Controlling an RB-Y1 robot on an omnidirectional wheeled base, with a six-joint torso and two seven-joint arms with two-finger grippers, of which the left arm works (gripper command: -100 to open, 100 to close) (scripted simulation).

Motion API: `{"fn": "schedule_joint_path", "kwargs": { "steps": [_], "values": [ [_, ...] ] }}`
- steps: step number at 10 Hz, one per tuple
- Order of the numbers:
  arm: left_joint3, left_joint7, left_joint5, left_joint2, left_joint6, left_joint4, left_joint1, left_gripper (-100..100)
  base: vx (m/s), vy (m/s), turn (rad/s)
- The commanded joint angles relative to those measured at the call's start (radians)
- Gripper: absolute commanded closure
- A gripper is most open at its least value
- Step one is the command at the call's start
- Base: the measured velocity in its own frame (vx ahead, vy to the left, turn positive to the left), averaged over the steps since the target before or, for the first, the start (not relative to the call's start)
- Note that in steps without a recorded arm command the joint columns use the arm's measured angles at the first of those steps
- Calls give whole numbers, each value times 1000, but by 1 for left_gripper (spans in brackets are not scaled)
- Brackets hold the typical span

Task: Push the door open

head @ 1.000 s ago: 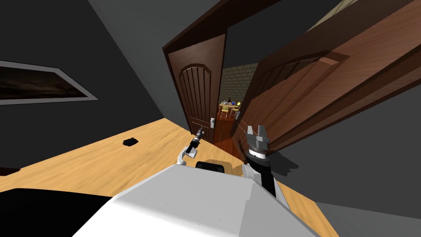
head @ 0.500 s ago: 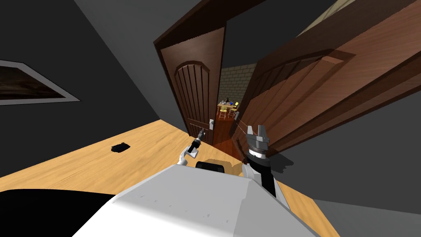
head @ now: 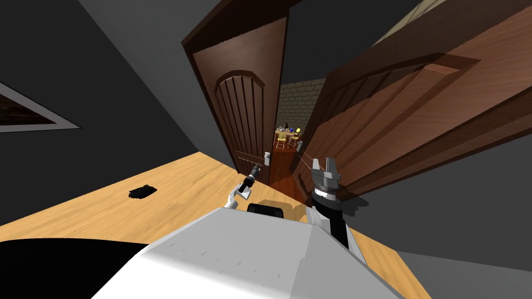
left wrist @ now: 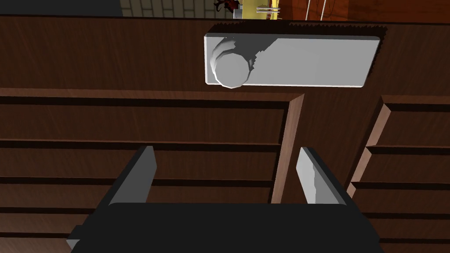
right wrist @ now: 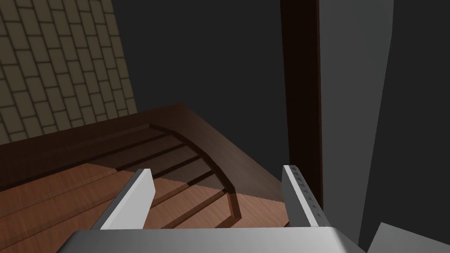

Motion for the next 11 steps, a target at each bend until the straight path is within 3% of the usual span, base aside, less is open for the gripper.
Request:
{"fn": "schedule_joint_path", "kwargs": {
  "steps": [1, 11],
  "values": [
    [4, -2, 0, -3, -2, 9, -6, -100, 107, -37, -27],
    [34, -13, 3, -26, -15, 70, -43, -100, 174, -51, -25]
  ]
}}
